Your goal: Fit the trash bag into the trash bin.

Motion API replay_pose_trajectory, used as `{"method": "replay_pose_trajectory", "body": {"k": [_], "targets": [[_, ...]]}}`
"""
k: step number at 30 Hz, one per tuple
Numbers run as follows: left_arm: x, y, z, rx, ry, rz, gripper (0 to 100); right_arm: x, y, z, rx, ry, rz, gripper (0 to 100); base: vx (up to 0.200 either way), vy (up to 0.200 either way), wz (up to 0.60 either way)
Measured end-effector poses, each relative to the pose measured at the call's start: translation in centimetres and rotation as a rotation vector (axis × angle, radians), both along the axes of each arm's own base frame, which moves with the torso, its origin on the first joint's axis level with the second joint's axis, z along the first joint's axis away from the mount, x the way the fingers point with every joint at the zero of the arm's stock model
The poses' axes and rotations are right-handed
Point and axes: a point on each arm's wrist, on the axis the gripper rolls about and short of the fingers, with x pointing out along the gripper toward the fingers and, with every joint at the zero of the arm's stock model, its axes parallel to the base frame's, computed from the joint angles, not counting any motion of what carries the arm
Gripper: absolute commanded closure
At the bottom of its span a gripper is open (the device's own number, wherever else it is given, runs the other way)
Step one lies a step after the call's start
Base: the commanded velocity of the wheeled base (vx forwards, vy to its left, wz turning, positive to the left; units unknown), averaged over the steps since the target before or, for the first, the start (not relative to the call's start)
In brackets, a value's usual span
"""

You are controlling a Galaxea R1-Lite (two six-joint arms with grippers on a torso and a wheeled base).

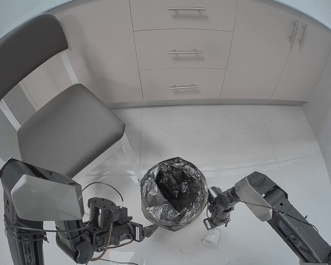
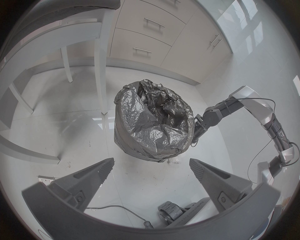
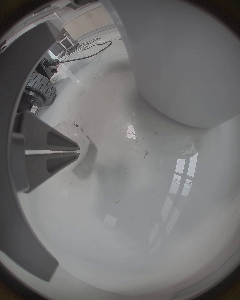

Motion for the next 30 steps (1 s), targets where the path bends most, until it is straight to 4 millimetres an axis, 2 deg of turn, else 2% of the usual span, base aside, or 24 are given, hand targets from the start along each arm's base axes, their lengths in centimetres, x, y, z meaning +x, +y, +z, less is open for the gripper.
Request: {"method": "replay_pose_trajectory", "body": {"k": [5,6,16,30], "targets": [[0.0,0.0,0.0,0.000,0.000,0.000,0,-0.2,-0.5,-0.1,-0.022,0.036,0.028,100,0.000,0.000,0.00],[0.0,0.0,0.0,0.000,0.000,0.000,0,-0.3,-0.7,-0.1,-0.029,0.047,0.043,0,0.000,0.000,0.00],[0.0,0.0,0.0,0.000,0.001,-0.001,0,-0.4,-1.1,-0.1,-0.034,0.070,0.080,0,0.000,0.000,0.00],[0.1,-0.1,0.4,-0.034,-0.053,-0.005,0,-0.9,-0.5,-0.1,-0.009,0.098,0.128,0,0.000,0.000,0.00]]}}
